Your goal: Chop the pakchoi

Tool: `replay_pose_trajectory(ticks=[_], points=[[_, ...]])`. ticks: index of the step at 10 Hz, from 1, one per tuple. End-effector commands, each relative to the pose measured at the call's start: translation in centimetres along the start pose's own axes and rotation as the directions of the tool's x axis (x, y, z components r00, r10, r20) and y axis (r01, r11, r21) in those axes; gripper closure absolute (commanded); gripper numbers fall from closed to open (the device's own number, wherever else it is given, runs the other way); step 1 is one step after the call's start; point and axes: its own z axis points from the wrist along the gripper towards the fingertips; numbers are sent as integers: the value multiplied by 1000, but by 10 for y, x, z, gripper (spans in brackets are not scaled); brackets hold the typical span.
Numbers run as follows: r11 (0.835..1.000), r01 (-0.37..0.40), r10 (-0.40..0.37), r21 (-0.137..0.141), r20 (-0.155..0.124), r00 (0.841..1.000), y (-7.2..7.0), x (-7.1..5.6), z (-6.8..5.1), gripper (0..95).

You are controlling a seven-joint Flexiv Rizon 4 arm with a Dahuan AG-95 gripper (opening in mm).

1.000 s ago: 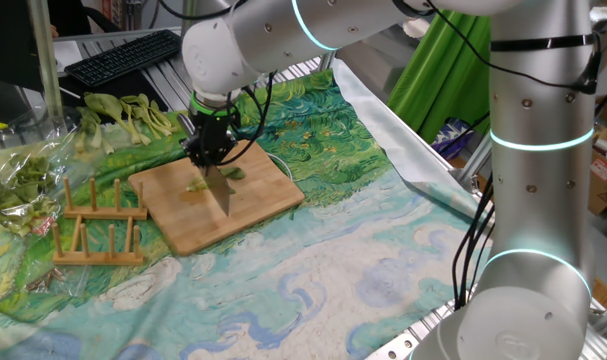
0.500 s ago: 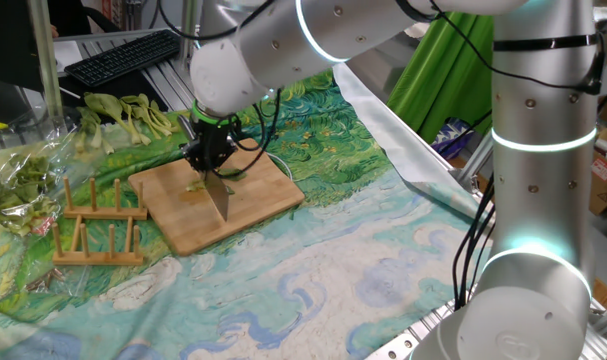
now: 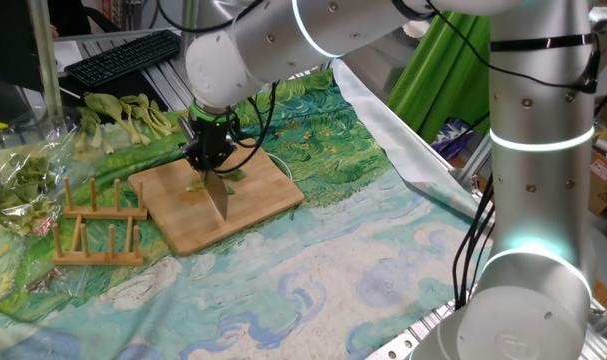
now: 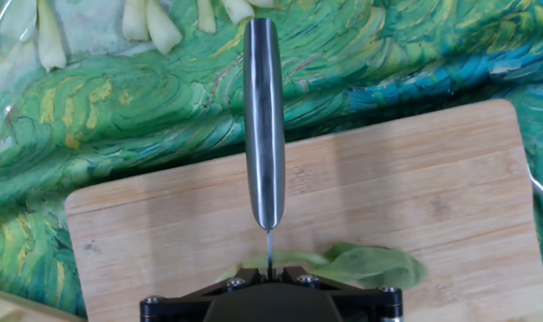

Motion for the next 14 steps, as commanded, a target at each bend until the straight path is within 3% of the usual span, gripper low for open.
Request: replay_pose_trajectory(ticks=[1, 3, 6, 8, 10, 12, 14], points=[[1000, -4, 4, -2, -2, 1000, 2, -3, 3, 950], [1000, -10, 10, -5, -20, 1000, 3, 3, -4, 950], [1000, -16, 16, -5, -18, 1000, 6, 6, 12, 950], [1000, -21, 21, -4, -40, 999, 5, 6, 10, 950], [1000, -28, 28, -7, -42, 999, 6, 5, 10, 950], [1000, -24, 25, 5, -70, 997, 4, 8, -3, 950], [999, -35, 35, 4, -78, 996, 3, 13, -15, 950]])
